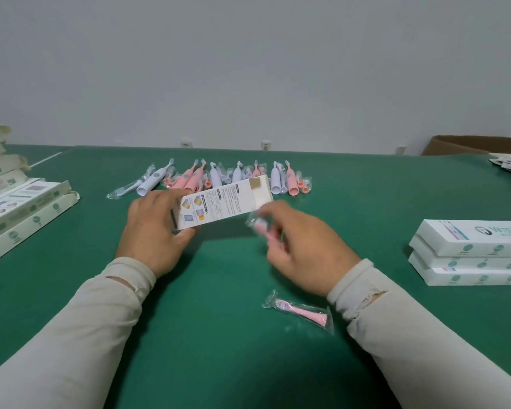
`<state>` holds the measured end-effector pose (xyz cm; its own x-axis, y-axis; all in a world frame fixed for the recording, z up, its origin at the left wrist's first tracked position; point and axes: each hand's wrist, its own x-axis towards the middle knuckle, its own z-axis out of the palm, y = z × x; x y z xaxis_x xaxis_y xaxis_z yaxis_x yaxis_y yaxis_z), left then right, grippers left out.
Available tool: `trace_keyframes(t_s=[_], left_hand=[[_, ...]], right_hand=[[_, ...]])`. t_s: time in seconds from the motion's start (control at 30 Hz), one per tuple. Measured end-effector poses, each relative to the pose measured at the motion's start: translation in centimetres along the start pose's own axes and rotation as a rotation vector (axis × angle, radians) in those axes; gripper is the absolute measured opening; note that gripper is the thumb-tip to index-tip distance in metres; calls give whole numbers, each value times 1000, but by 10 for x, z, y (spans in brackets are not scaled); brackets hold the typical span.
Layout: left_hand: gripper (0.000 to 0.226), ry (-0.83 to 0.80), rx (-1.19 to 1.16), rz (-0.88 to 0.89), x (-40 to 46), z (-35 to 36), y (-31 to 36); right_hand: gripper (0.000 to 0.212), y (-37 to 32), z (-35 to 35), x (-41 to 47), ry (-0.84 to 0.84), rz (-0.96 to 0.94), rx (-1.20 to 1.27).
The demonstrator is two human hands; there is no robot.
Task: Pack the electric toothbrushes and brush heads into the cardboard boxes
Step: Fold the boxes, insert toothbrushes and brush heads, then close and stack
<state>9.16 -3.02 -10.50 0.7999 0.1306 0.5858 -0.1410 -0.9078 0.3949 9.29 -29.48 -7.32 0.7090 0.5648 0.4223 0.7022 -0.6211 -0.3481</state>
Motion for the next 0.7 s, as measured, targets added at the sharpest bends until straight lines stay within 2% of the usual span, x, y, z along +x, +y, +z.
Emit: trace_keyframes(t_s=[0.1,0.27,0.5,0.7], left_hand=[[56,-33,-25,6,-1,0,2],[57,-71,-56,59,-5,2,12],[57,-101,-25,117,-6,1,19],[58,-136,-62,138,-6,2,23]], right_hand=[[52,10,-8,-6,325,102,343],[51,11,-5,-3,497,277,704],[34,11,-7,-2,675,426,819],[34,13,-2,0,688,469,812]])
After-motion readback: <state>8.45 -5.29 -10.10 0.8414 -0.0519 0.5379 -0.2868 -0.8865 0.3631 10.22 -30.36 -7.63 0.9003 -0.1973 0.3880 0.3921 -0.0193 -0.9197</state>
